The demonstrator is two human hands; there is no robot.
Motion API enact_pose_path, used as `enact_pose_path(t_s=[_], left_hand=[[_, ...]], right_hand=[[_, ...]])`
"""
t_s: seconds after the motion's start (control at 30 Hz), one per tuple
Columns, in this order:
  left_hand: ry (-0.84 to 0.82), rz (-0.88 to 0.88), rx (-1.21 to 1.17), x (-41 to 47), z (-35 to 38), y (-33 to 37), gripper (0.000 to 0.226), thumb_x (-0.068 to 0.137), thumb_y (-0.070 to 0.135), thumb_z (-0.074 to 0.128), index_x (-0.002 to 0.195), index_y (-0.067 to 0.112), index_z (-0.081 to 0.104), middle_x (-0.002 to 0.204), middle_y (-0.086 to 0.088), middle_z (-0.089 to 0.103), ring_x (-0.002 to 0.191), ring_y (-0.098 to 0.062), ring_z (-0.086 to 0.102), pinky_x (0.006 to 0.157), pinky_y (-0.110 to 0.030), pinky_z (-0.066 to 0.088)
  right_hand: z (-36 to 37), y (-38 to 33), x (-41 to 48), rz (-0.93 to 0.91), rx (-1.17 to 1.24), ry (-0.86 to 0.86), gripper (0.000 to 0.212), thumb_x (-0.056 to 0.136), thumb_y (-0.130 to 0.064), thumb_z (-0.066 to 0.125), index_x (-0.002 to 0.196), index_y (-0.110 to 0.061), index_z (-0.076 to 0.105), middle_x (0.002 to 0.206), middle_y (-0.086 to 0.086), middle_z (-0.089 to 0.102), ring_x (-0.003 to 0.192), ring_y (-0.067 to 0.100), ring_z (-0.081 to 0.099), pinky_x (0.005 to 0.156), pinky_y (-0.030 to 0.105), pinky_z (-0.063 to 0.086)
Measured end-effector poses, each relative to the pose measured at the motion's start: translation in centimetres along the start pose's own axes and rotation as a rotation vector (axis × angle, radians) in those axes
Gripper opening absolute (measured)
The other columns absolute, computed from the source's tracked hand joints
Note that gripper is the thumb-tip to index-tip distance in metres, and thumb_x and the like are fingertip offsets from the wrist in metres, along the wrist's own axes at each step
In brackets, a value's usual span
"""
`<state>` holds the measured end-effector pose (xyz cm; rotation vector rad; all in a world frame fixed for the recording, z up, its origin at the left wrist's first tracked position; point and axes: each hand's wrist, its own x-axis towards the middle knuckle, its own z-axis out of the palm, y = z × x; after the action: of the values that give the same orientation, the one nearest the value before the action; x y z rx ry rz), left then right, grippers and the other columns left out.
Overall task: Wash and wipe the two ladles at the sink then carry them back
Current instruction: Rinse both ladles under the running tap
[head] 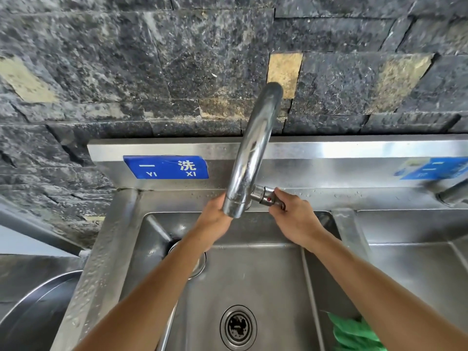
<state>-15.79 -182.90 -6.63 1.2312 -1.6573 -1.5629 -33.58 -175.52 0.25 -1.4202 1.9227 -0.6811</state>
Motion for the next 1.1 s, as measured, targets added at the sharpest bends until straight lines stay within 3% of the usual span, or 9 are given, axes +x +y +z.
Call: enact_pose_path(t_s=[0.07,0.2,0.47,0.57,0.67,0.8,0.97,1.03,1.1], left_hand=[[-0.025,-0.002,-0.003,-0.1,-0.2,0.2,0.043,0.067,0.037,0.061,0.095,0.069,0.061,0.097,0.038,0.066,0.117,-0.008,0.055,0.110,-0.041,0.040],[-0.050,-0.026,0.019,-0.3,-1.2,0.2,0.070,0.093,-0.001,0.052,0.096,0.068,0.062,0.099,0.035,0.068,0.106,0.006,0.060,0.101,-0.035,0.045],[-0.120,-0.075,0.061,-1.5,-1.2,2.1,0.082,0.100,0.004,0.045,0.090,0.085,0.046,0.096,0.048,0.056,0.111,-0.001,0.051,0.110,-0.046,0.039],[-0.112,-0.088,0.033,-1.5,-1.2,2.7,0.073,0.097,0.010,0.049,0.094,0.083,0.047,0.119,0.025,0.054,0.119,-0.009,0.050,0.112,-0.051,0.036],[-0.084,-0.114,0.028,-1.5,-1.2,2.9,0.064,0.098,0.008,0.049,0.117,0.069,0.046,0.111,0.022,0.056,0.115,-0.011,0.050,0.111,-0.049,0.040],[-0.062,-0.120,0.016,-1.8,-1.1,3.0,0.074,0.098,0.008,0.052,0.077,0.079,0.055,0.097,0.025,0.055,0.109,-0.011,0.052,0.109,-0.050,0.042],[-0.037,-0.121,0.033,-1.6,-1.2,2.9,0.056,0.097,0.017,0.056,0.082,0.071,0.061,0.114,0.007,0.060,0.117,-0.018,0.053,0.108,-0.054,0.042],[-0.064,-0.110,0.062,-1.5,-1.3,3.0,0.050,0.097,0.016,0.055,0.099,0.065,0.060,0.126,-0.001,0.061,0.122,-0.020,0.053,0.109,-0.054,0.042],[-0.090,-0.111,0.040,-1.5,-1.4,2.9,0.049,0.097,0.011,0.055,0.104,0.058,0.064,0.124,0.005,0.061,0.122,-0.019,0.053,0.109,-0.053,0.042]], right_hand=[[-0.1,0.1,0.0,-0.009,-0.004,0.000,0.012,0.097,-0.015,0.047,0.094,-0.004,0.052,0.065,0.001,0.052,0.059,0.019,0.042,0.053,0.029,0.033],[0.2,0.0,-0.2,0.006,0.010,-0.020,0.011,0.097,-0.016,0.047,0.096,-0.007,0.053,0.067,0.002,0.054,0.057,0.017,0.044,0.050,0.027,0.033],[2.1,-0.2,0.7,0.175,0.126,0.070,0.013,0.096,-0.014,0.042,0.094,-0.004,0.052,0.076,0.011,0.058,0.066,0.027,0.049,0.058,0.034,0.037],[3.3,-0.5,1.4,0.237,0.175,0.156,0.017,0.094,-0.012,0.039,0.083,-0.010,0.052,0.082,0.015,0.061,0.071,0.028,0.053,0.061,0.037,0.039],[3.5,-1.3,1.0,0.246,0.132,0.197,0.020,0.097,-0.010,0.039,0.088,-0.006,0.055,0.085,0.014,0.060,0.075,0.029,0.053,0.063,0.035,0.039],[3.7,-2.2,0.8,0.259,0.087,0.221,0.017,0.096,-0.005,0.040,0.088,-0.002,0.055,0.082,0.011,0.055,0.078,0.032,0.053,0.065,0.037,0.042],[4.1,-3.2,0.7,0.324,0.089,0.263,0.017,0.089,0.000,0.044,0.074,-0.004,0.051,0.072,0.006,0.049,0.079,0.034,0.055,0.070,0.042,0.050],[4.2,-3.4,0.7,0.345,0.117,0.271,0.021,0.087,0.001,0.045,0.068,-0.008,0.046,0.070,0.006,0.048,0.077,0.034,0.055,0.068,0.041,0.049],[4.2,-3.5,0.8,0.359,0.129,0.277,0.022,0.087,0.001,0.045,0.067,-0.008,0.046,0.070,0.006,0.048,0.076,0.034,0.054,0.067,0.039,0.047]])
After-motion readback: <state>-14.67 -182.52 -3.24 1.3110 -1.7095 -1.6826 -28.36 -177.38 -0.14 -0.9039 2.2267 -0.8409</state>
